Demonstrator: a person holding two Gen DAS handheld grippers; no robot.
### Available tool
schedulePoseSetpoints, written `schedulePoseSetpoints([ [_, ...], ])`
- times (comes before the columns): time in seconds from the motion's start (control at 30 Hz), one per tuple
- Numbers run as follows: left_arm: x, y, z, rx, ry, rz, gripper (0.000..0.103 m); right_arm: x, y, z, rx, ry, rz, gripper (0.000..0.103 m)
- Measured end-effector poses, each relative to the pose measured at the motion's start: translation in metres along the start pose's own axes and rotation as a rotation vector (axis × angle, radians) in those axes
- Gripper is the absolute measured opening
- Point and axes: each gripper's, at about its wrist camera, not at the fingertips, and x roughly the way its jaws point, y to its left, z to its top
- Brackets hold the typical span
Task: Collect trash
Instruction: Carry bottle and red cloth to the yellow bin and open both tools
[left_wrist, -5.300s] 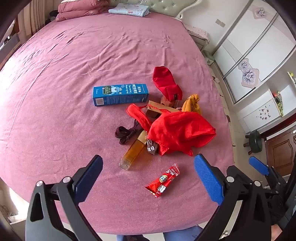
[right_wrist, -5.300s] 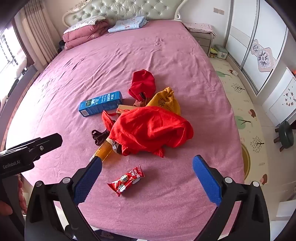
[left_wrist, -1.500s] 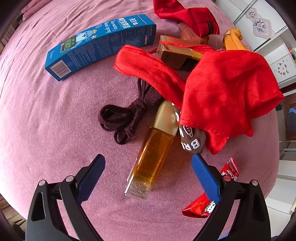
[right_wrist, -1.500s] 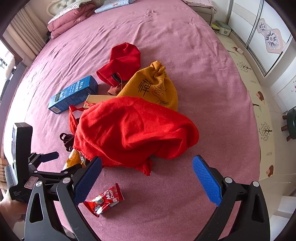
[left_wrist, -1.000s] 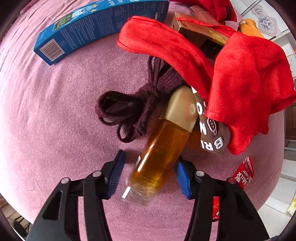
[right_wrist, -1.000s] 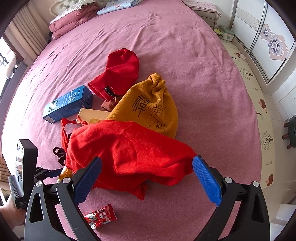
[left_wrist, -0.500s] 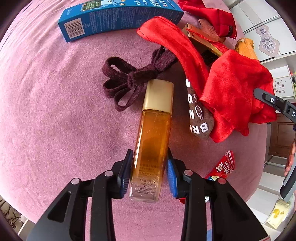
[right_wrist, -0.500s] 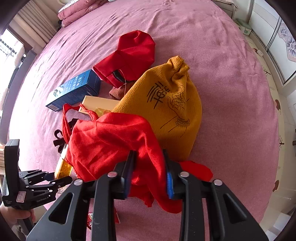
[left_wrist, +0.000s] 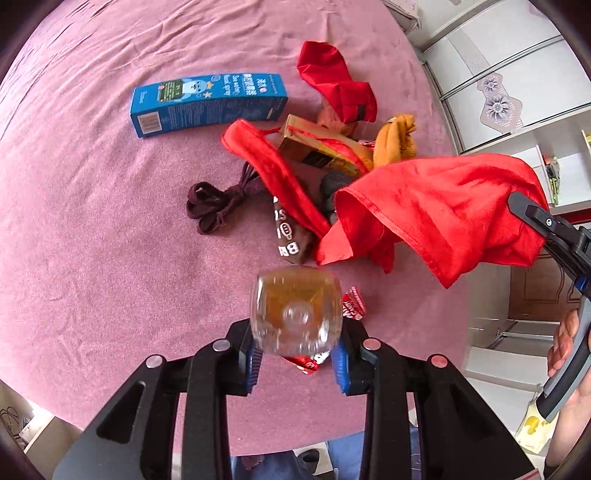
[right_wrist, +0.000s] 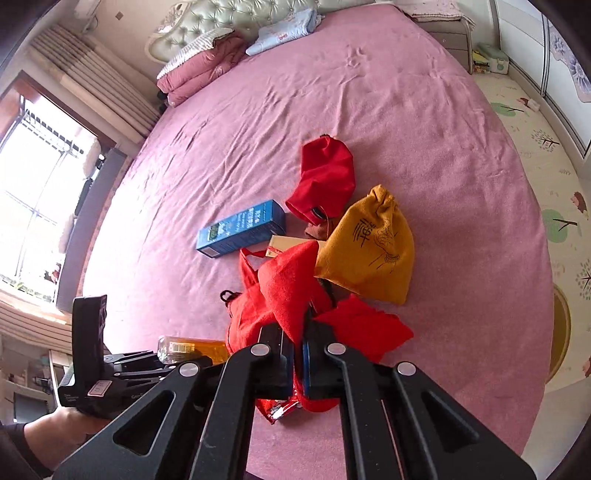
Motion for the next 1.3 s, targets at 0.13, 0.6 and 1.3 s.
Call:
schedulePoseSetpoints([
  [0.13,-0.01,-0.033,-0.016,0.013,-0.039,-0.043,0.031,-0.045,0.004,0.01,0.002,-0.063,0.029,0.003],
  [0.6,-0.049,-0.138,0.008,0.131,-0.151,-0.149,0.031,-0.223,-0.033,0.05,-0.02,-0.358,-0.017,0.003],
  [1.3,0.025,-0.398,0.036,0.457,-0.033,-0.311,0.031,-0.407,-0.185,0.032,-0.01,-0.519,-0.3,0.003],
])
